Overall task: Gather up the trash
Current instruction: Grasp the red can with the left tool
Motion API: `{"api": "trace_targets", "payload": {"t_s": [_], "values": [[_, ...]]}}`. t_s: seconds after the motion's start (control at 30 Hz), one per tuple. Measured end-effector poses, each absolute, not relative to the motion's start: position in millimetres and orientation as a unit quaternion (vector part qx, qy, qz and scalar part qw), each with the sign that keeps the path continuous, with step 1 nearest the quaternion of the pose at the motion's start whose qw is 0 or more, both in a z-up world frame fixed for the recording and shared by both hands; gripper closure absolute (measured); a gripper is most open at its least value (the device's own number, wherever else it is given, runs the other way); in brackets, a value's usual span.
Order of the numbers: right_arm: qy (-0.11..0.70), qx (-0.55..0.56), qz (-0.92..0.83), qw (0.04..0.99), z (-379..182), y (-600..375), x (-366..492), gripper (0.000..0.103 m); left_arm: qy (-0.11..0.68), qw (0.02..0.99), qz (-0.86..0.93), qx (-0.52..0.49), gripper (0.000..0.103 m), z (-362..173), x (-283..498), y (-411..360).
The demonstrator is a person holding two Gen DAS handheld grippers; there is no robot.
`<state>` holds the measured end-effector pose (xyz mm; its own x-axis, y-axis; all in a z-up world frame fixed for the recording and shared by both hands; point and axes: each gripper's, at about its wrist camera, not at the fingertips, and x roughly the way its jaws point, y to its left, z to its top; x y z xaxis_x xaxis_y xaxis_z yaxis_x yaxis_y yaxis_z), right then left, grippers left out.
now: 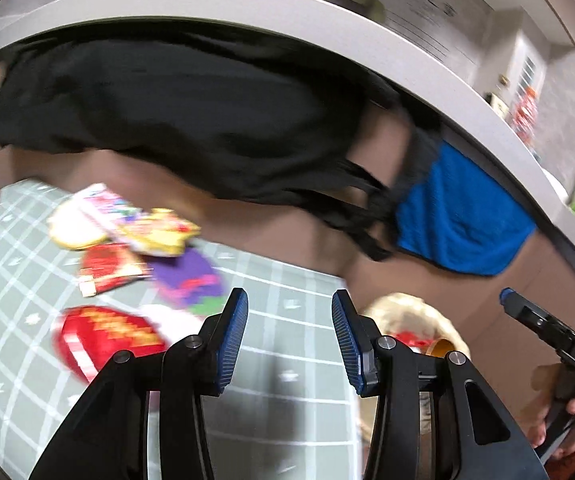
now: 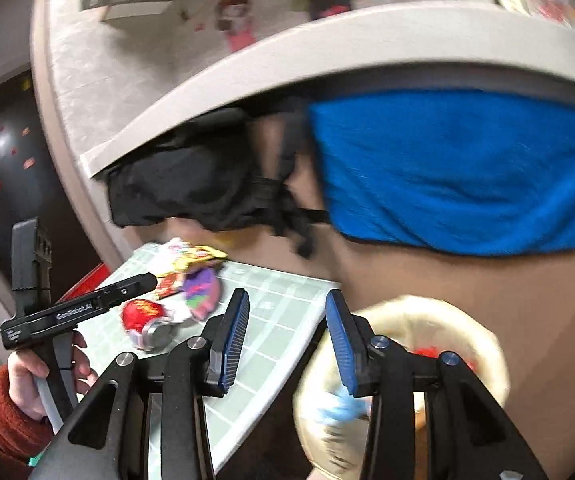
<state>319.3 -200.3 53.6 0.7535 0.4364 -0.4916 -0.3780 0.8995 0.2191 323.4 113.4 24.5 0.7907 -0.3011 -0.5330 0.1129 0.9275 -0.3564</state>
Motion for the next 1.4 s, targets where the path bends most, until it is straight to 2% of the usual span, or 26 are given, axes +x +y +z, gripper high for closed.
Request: {"api": "trace_targets", "payload": {"t_s": [0.2,0.43,0.67,0.83,0.97,1.27,1.33,1.4], "values": [[0.281,0.022,0.273,0.92,54,-129,318,0.065,0.295,0.935,-0.069,-0.183,0.058,19,301,186],[0.327,-0.021,0.34,0.881,19,-45,332,0.065,0.302,0.928,-0.032,-0.216,0.058,-2,285,250],[0.343,-0.046,0.342,0.874,-9,-7,349,0.065,0.336,0.9,-0.065,-0.272,0.058,-38,306,258],[0.354,-0.03,0.326,0.876,-18,-17,363,0.065,0.353,0.899,-0.053,-0.253,0.057,-58,327,250],[0.363,-0.005,0.32,0.875,-28,-32,374,0.065,0.381,0.879,-0.037,-0.285,0.057,-79,327,255],[0.374,0.029,0.329,0.867,-52,-40,386,0.065,0.401,0.849,-0.051,-0.341,0.045,-93,346,240],[0.373,0.03,0.327,0.868,-55,-45,383,0.065,0.398,0.851,-0.036,-0.34,0.037,-93,358,237],[0.368,0.031,0.323,0.871,-56,-52,380,0.065,0.397,0.853,-0.022,-0.338,0.035,-94,368,233]]}}
